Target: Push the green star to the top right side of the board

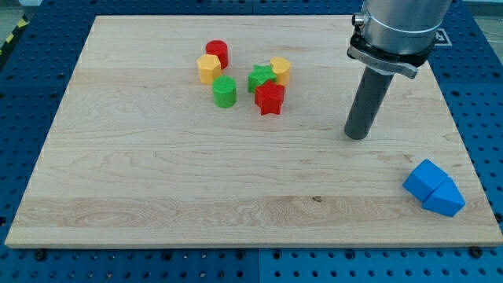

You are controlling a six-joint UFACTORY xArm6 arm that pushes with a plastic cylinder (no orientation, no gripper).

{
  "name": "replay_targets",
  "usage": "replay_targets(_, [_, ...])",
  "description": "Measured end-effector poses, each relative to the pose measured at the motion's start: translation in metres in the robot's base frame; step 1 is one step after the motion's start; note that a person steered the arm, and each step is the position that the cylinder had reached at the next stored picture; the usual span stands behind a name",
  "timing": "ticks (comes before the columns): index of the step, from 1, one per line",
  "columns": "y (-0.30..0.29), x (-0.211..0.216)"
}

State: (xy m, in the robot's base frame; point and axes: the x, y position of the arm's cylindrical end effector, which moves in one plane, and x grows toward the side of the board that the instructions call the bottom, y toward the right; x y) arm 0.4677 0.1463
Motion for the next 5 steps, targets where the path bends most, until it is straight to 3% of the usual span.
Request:
replay_targets(3, [-0.030,0.004])
replay_targets(5, [-0.173,0.011])
